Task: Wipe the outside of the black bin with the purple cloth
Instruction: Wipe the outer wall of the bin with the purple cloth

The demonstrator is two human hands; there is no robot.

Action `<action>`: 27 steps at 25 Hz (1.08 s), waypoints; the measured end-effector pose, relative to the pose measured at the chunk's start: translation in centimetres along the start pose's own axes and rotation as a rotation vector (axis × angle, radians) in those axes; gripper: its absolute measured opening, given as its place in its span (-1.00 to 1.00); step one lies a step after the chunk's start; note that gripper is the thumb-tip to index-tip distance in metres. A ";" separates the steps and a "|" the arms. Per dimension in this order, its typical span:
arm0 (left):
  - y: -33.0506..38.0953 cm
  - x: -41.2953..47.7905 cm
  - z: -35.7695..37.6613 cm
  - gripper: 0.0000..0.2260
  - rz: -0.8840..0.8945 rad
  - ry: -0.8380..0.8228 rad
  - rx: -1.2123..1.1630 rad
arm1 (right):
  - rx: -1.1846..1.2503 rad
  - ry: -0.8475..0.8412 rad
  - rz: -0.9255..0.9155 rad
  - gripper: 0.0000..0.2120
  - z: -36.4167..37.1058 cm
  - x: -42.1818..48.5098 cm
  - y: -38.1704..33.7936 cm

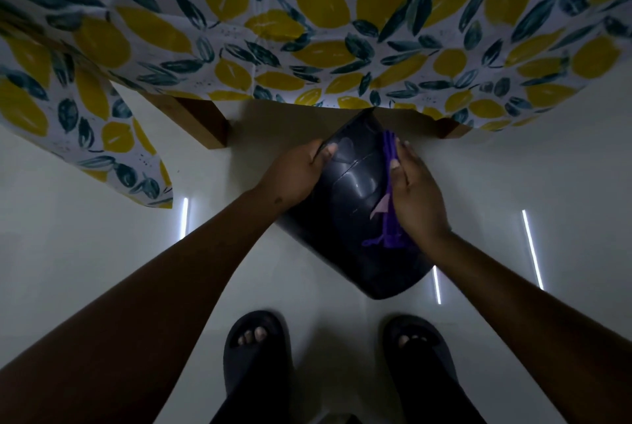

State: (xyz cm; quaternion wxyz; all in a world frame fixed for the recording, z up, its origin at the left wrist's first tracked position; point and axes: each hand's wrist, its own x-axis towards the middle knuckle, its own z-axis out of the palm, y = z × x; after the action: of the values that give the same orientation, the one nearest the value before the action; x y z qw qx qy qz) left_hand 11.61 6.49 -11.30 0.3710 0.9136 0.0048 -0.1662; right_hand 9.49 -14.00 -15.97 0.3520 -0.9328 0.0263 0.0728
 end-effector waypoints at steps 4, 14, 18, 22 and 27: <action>-0.6 -0.2 0.1 -0.67 -0.020 0.006 -0.025 | -0.522 -0.050 -0.447 -0.45 3.0 -6.3 -1.2; -1.3 -0.9 0.2 -0.67 -0.037 0.028 -0.061 | -0.507 -0.016 -0.391 -0.47 2.8 -5.3 -1.7; -2.0 -1.9 0.3 -0.69 -0.064 0.040 -0.077 | -0.608 -0.113 -0.664 -0.46 3.3 -7.3 -1.5; -1.6 -1.7 0.2 -0.67 -0.051 0.028 -0.077 | -0.287 -0.031 -0.275 -0.51 1.4 -2.2 -1.1; -1.2 -0.7 0.5 -0.64 -0.097 0.045 -0.033 | -0.375 -0.023 -0.237 -0.48 2.1 -3.8 -1.3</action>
State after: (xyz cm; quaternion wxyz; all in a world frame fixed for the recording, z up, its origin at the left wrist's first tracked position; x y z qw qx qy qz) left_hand 10.68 7.12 -12.24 0.3773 0.9096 0.0604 -0.1632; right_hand 5.60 -11.61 -16.07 0.1787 -0.9776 -0.1015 0.0452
